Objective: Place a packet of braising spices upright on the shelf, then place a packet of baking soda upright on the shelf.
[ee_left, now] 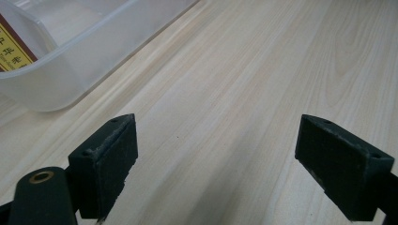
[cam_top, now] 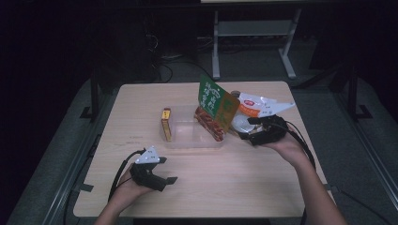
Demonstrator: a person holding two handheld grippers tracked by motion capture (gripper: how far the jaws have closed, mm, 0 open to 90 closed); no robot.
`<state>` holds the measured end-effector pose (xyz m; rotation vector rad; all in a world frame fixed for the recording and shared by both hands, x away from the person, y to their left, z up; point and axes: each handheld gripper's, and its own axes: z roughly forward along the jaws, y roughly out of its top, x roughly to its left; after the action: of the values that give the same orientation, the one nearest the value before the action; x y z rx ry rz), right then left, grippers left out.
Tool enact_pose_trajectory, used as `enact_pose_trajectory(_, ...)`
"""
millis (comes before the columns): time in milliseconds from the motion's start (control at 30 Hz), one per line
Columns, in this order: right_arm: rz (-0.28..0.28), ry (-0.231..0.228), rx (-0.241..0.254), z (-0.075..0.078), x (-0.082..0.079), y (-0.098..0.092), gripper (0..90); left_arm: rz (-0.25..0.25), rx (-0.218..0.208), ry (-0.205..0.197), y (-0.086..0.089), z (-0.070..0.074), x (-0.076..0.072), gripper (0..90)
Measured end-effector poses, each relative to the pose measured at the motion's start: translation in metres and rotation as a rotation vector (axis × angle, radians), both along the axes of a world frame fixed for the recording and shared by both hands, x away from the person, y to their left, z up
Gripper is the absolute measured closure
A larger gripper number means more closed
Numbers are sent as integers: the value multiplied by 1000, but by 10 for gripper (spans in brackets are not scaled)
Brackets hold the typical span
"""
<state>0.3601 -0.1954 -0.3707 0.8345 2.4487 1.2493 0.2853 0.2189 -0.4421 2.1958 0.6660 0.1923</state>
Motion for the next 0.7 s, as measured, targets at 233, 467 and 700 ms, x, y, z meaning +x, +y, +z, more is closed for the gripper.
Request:
enact_pose_trajectory(233,-22,28,-10,-22,-20,-16,289,-4,10,-3,1,2,-1,130)
enact_pose_trajectory(467,-53,49,-12,-35,-18,-27,285,-12,7,1,-1,1,-1,130)
enact_pose_trajectory(700,-99,70,-19,-45,2,-32,438,-11,6,-1,-2,0,-1,132)
